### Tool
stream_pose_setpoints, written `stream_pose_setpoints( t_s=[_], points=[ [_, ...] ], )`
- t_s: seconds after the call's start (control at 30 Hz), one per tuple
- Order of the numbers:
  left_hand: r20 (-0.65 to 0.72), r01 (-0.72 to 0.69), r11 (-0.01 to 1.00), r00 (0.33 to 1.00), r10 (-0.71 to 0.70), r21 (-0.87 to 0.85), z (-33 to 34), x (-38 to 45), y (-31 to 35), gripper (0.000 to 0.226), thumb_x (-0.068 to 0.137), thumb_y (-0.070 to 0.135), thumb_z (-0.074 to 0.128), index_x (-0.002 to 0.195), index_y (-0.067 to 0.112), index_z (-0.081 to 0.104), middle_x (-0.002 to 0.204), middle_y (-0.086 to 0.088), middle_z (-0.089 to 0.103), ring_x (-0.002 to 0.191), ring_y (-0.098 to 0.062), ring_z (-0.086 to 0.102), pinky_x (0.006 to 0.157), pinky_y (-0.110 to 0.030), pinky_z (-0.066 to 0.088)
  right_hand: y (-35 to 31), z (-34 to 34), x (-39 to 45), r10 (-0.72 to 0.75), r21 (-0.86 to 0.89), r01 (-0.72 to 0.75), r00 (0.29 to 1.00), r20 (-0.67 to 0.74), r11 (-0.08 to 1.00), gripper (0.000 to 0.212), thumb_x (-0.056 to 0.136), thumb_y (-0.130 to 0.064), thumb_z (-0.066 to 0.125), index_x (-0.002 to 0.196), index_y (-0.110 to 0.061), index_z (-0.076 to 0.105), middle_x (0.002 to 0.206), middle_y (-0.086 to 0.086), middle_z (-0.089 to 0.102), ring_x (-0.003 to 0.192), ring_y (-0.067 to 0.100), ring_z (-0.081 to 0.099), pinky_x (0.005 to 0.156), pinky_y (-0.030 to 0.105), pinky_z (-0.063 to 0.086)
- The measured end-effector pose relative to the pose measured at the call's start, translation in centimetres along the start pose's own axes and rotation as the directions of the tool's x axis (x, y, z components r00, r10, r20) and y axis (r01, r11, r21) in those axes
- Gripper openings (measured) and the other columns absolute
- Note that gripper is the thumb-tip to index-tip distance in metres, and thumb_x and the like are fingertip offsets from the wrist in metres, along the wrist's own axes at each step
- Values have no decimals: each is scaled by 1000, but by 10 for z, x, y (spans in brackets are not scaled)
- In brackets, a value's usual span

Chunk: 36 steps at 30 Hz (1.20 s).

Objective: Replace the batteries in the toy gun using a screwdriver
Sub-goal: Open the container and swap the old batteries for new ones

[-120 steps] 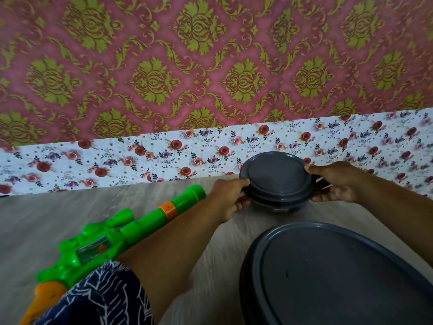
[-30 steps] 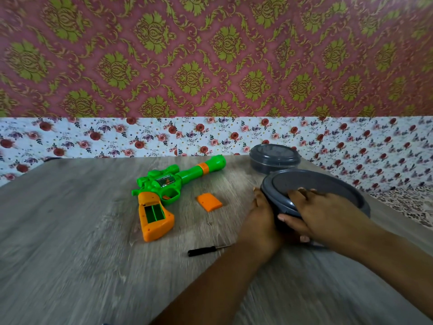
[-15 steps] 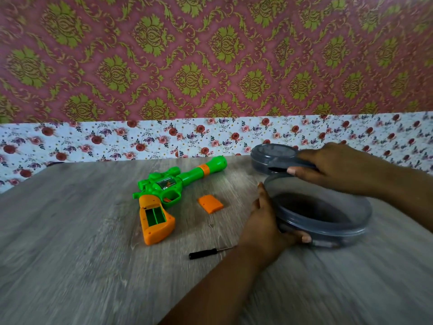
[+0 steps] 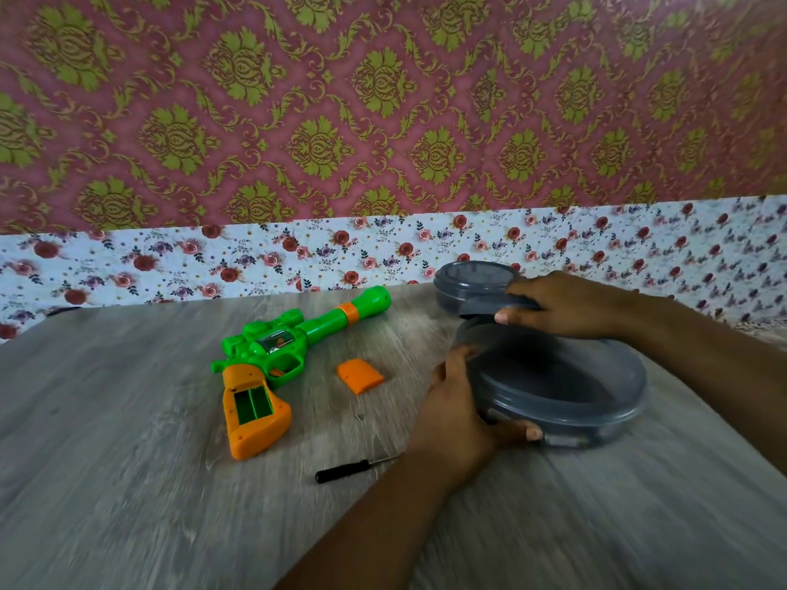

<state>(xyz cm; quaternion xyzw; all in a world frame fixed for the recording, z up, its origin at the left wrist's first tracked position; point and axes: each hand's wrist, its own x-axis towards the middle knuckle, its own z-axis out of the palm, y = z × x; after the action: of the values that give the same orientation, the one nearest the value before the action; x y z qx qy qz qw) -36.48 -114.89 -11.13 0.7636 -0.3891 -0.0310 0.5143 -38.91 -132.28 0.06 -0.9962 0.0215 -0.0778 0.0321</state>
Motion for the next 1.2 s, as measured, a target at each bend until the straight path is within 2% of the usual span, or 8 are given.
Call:
stream_pose_setpoints(
  t_s=[0.17,0.5,0.63,0.73,0.8,0.93,1.07,1.2],
  points=[
    [7,4,1000,1000,-4,12,0,0,0,102,57,39,87,138,32,25,140,4,41,124,-11,44,95,-18,37,6,13,7,25,66,-27,999,19,997,32,88,-44,53,107,-18,55,93,-3,52,78,11,49,61,18,34],
    [47,-13,1000,999,12,24,-2,-3,0,112,59,47,83,146,30,13,147,3,33,132,-13,40,108,-30,38,6,10,7,138,100,-143,989,53,985,44,87,-49,51,117,-16,55,112,7,60,94,20,56,79,32,42],
    [52,0,1000,999,0,2,-4,-2,1,111,60,44,84,146,30,15,146,6,34,130,-8,38,105,-22,37,2,-2,-8,51,27,-48,991,-123,998,38,83,-36,64,114,-14,60,113,6,60,99,19,55,80,27,40],
    [62,17,1000,998,-18,22,-4,-1,5,112,62,42,84,147,27,13,150,6,22,135,-9,32,101,-14,31,-5,-12,-21,5,-1,-5,999,-35,1000,21,79,-27,70,95,-14,67,95,-2,58,89,14,54,69,18,39],
    [66,12,997,998,-16,72,-3,-2,6,114,61,45,82,147,26,11,153,4,8,142,-13,20,101,-12,24,-7,-16,-27,9,-71,-9,1000,10,997,21,78,-26,71,94,-14,67,92,-3,55,87,13,52,64,13,35],
    [95,-49,981,995,32,187,-1,-4,9,114,61,55,78,148,27,10,155,5,-13,147,-14,-4,111,-21,14,-6,-17,-33,14,-121,-14,1000,-1,993,29,77,-27,72,102,-14,66,103,1,58,94,16,54,76,25,42],
    [55,-68,977,997,59,201,-1,-6,15,98,62,76,54,143,30,27,154,7,3,144,-12,5,112,-23,17,-3,-15,-39,0,-106,-5,999,-43,994,27,79,-27,70,103,-16,66,105,1,58,96,17,53,82,30,43],
    [11,-116,892,992,124,436,-10,2,22,83,68,76,28,127,24,53,139,0,43,138,-16,22,109,-19,18,-6,-22,-51,-36,-64,31,996,-81,997,16,79,-25,70,93,-19,66,91,-7,58,81,5,52,71,20,39]
  ],
)
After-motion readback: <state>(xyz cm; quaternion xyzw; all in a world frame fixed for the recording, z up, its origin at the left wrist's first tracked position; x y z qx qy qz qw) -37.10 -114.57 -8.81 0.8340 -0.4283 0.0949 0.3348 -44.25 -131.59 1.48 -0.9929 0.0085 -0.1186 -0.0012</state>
